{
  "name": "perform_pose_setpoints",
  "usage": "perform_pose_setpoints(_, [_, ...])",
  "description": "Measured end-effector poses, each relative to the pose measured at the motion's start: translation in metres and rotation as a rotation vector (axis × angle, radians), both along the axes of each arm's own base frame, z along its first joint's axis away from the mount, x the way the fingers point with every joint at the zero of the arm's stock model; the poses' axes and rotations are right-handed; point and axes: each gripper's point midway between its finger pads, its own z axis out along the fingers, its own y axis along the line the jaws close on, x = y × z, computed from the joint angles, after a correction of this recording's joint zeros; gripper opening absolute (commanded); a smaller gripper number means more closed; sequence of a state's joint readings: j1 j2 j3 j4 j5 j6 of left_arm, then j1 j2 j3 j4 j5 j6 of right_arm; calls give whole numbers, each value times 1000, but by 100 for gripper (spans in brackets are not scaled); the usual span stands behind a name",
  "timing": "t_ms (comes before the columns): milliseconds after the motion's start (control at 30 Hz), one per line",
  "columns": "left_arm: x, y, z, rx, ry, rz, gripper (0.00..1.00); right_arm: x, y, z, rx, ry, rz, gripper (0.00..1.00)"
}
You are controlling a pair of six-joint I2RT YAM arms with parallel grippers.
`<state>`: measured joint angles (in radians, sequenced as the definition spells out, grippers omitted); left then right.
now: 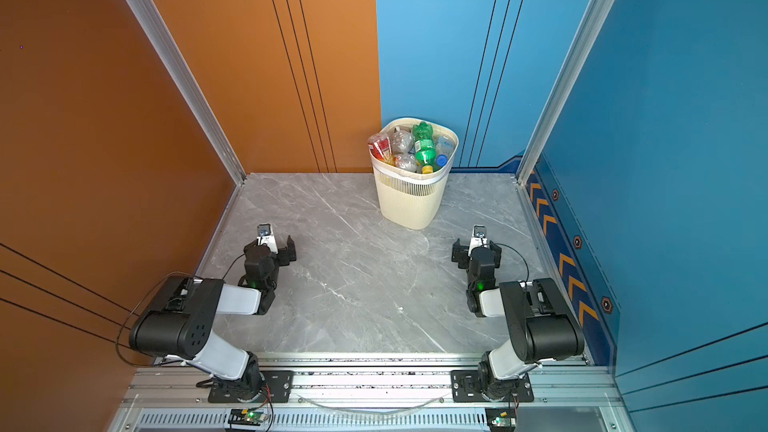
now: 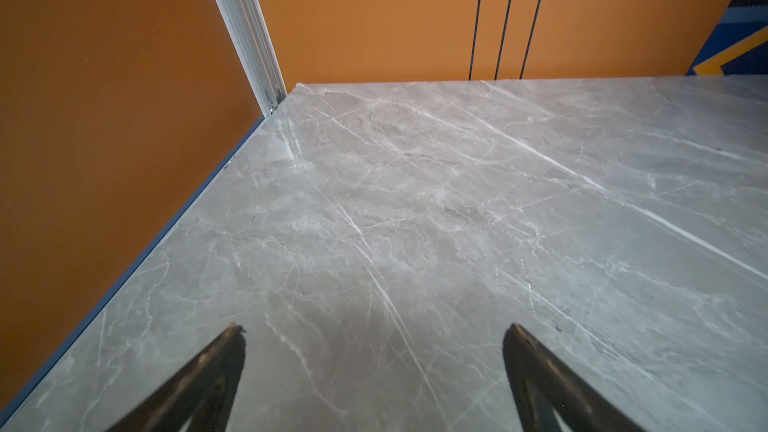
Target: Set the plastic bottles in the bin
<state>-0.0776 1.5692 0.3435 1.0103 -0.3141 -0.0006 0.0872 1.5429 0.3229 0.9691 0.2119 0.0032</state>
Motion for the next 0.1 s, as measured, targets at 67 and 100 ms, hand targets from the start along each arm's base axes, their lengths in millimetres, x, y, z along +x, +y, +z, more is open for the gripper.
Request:
perform_pose_setpoints(67, [-1, 0, -3, 1, 15, 0, 98, 1, 0, 1, 2, -2, 4, 100])
perform_pose_setpoints(100, [-1, 0, -5, 2, 21, 0, 98, 1, 1, 0, 3, 0, 7, 100])
